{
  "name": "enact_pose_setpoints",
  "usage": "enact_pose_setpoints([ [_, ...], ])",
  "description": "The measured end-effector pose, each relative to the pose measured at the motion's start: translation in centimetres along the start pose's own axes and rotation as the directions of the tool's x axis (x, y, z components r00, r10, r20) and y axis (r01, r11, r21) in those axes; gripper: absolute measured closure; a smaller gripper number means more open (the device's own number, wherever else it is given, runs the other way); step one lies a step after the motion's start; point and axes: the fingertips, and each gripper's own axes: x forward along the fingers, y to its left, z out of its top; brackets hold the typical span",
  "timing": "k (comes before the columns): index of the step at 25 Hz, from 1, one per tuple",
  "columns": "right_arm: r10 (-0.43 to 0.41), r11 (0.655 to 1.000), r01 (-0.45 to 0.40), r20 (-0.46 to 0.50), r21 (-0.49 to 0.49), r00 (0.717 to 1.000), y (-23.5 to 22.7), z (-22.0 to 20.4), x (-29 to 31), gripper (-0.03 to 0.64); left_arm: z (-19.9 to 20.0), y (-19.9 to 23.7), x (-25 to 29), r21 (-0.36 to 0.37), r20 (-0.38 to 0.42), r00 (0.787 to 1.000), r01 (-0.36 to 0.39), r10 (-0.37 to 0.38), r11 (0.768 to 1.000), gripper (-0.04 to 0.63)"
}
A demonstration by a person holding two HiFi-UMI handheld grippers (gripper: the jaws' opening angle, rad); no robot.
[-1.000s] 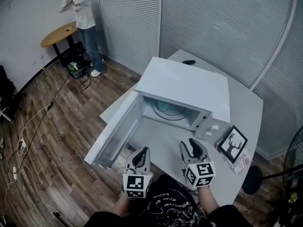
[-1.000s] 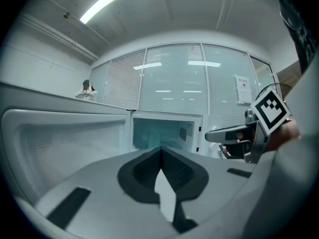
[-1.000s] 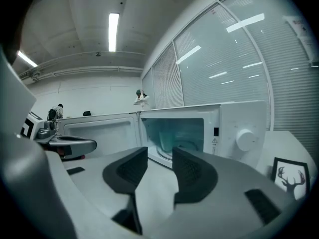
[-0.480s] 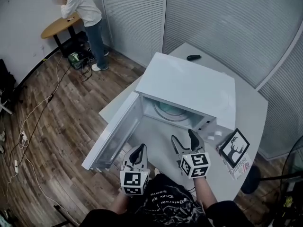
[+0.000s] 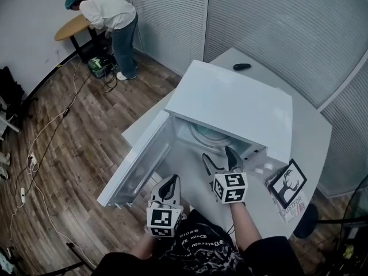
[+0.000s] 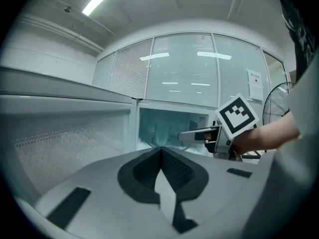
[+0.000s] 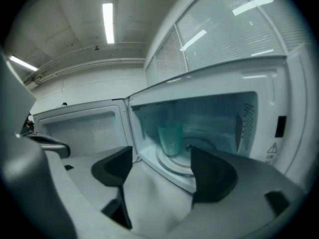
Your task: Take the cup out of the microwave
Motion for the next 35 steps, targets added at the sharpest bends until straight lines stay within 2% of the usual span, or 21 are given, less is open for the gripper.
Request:
enact_pose_setpoints([
  [8,0.014,0.999,-0.016,-0.046,-0.038,0.999,-0.8,0.5,3.1,0.264,-0.2,0.1,0.1,0.005,-0.015,1.000,-0.024,0.024,1.000,0.591],
  [14,0.014,0.998,-0.016,-0.034,-0.061,0.999,-0.9,1.2,5.2,0.262,-0.8,-0.1,-0.5,0.016,-0.034,0.999,-0.025,0.025,1.000,0.591],
  [23,0.005,0.999,-0.008,-0.060,-0.054,0.998,-1.4,1.2,8.9,0.254,-1.4,0.6,-0.6,0.021,-0.049,0.998,-0.044,0.045,0.999,0.591],
  [29,-0.003,0.999,0.000,-0.083,-0.036,0.997,-1.6,0.8,10.8,0.249,-2.1,1.8,-1.5,0.011,-0.068,0.994,-0.088,0.089,0.996,0.591],
  [35,-0.007,0.999,0.003,-0.092,-0.046,0.996,-1.7,0.8,11.9,0.239,-2.8,1.8,-1.3,0.001,-0.089,0.992,-0.091,0.090,0.996,0.592],
])
